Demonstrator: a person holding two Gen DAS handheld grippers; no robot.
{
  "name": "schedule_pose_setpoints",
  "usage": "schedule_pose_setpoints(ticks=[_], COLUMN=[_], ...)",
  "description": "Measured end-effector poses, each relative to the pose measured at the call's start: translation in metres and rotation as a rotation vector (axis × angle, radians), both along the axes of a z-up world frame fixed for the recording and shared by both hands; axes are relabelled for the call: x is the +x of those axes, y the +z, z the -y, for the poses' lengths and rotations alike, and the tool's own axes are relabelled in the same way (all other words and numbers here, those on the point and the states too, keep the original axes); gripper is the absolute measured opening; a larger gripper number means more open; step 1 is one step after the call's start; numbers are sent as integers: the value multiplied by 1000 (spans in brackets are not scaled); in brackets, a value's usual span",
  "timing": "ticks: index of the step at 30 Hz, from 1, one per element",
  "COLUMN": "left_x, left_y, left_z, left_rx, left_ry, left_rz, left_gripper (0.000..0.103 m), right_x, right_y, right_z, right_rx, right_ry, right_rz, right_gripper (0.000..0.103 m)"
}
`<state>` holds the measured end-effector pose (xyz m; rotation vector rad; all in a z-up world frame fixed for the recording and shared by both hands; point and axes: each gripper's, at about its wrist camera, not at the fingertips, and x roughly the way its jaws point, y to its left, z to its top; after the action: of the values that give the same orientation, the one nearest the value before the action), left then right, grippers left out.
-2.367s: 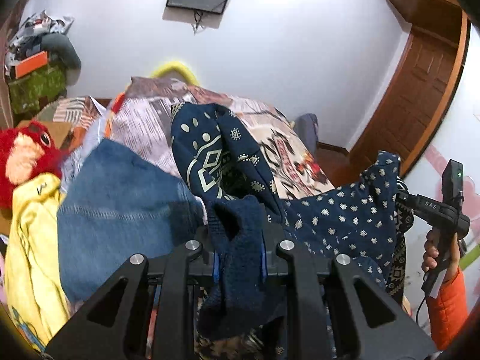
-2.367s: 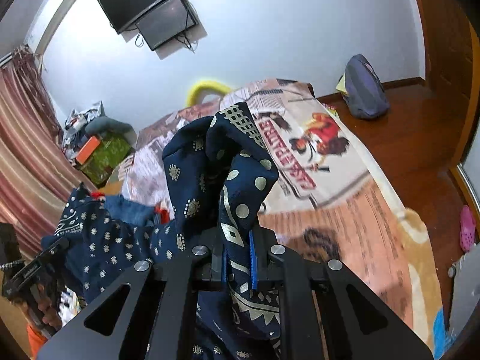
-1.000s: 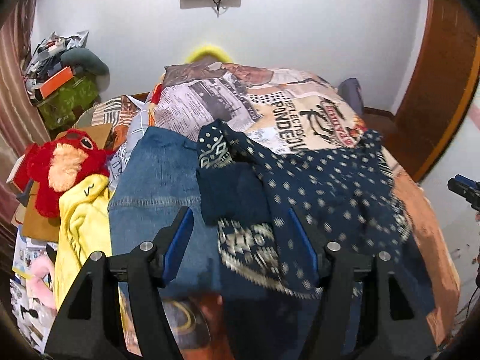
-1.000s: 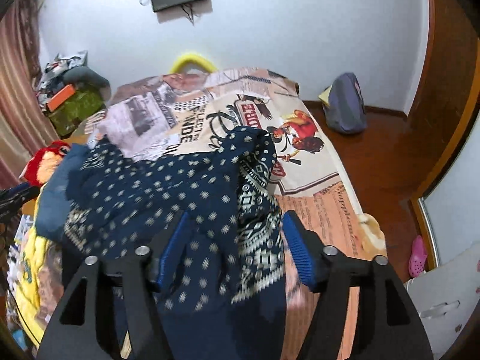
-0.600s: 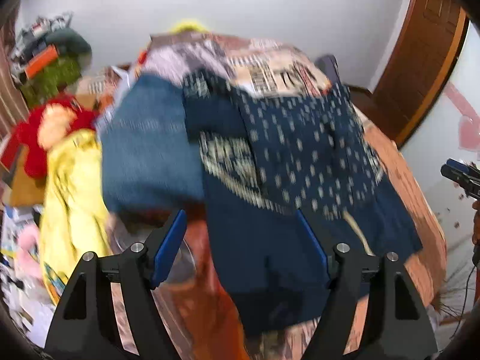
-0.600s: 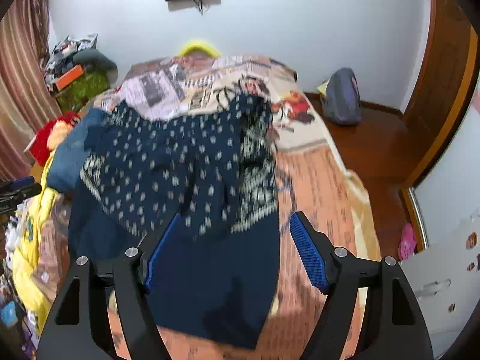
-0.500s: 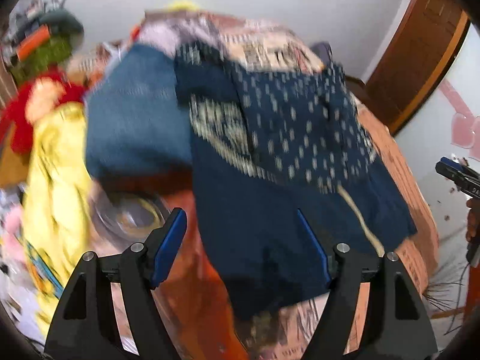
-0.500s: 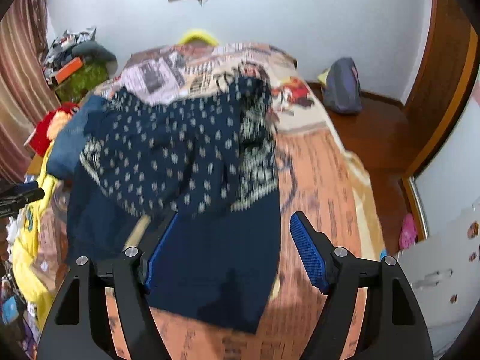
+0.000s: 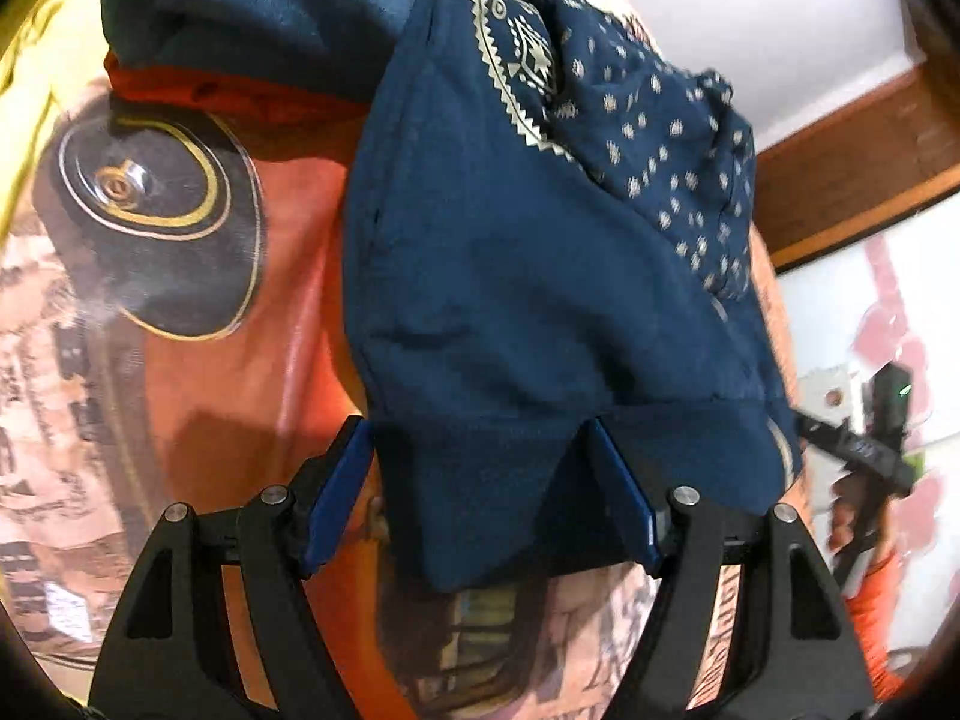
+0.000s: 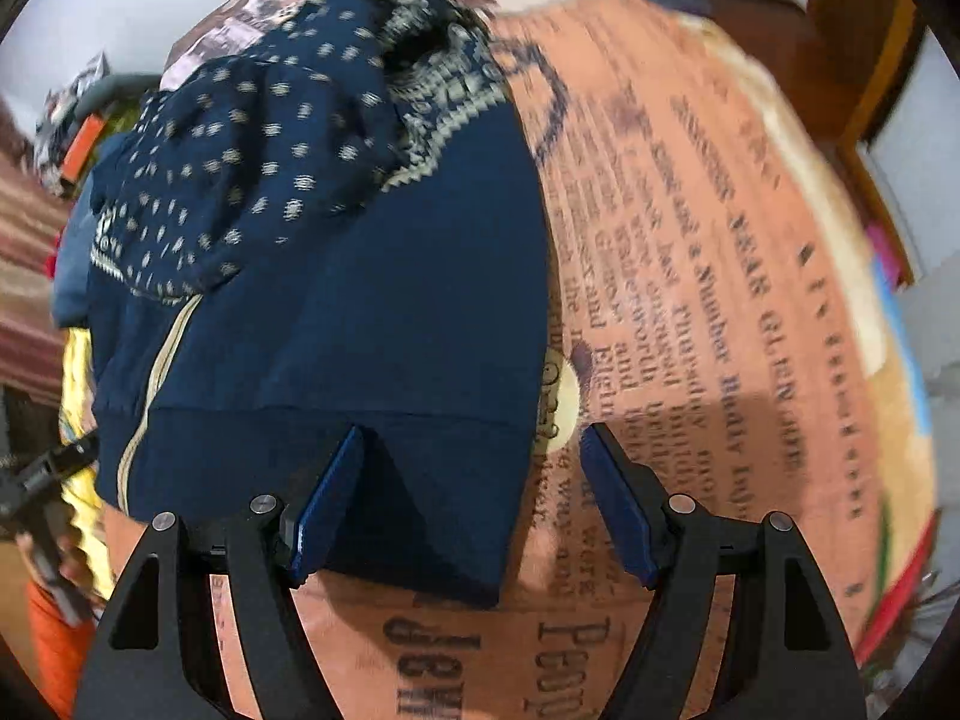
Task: Fold large clothes
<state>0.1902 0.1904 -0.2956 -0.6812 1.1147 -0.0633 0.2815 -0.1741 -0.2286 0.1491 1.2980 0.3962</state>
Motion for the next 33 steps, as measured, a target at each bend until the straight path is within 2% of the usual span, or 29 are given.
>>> schedule_pose_setpoints(ticks=[3, 5, 6, 7, 8, 10, 11, 13, 14, 17, 22, 26, 28, 31, 33], left_x=[1, 1, 1, 1, 1, 0, 2, 5, 6, 10, 26, 53, 68, 100, 128], left_y=[-8, -14, -15, -15, -13, -5, 3, 16, 28, 59, 120, 160, 177, 192, 190], left_z=[-4, -7, -8, -9, -8, -5, -2, 4, 10, 17, 11, 0, -6, -18, -30], left_rx=[-66, -114, -129, -141, -157, -141, -110, -43, 11, 96, 105, 132, 175, 222, 226], left_ry=[35, 67, 77, 78, 73, 69, 63, 44, 28, 3, 0, 8, 26, 69, 103], left_rz=[23, 34, 41, 51, 67, 81, 86, 95, 111, 171, 318, 386, 415, 437, 425], left_gripper=[73, 71, 64, 52, 46, 24, 21, 15, 14, 13, 13, 12, 12, 12, 12], right_x=[4, 5, 6, 7, 7, 9, 9, 9, 9, 10, 28, 57, 76, 105, 129], right_y=[-1, -2, -3, -2, -1, 2, 7, 18, 23, 47, 87, 121, 135, 144, 143], right_z=[-3, -7, -9, -13, -15, -21, -25, -32, -33, -38, -44, -50, -50, -54, -55], right_rx=[44, 76, 86, 93, 97, 121, 118, 111, 114, 147, 197, 233, 251, 258, 264], right_ry=[-2, -8, -12, -18, -18, -5, 1, 17, 23, 34, 31, 24, 9, -41, -71], right_rz=[17, 31, 33, 35, 34, 30, 45, 88, 109, 174, 259, 339, 373, 415, 422], right_gripper=[72, 62, 54, 42, 35, 14, 12, 10, 10, 9, 8, 8, 8, 8, 8])
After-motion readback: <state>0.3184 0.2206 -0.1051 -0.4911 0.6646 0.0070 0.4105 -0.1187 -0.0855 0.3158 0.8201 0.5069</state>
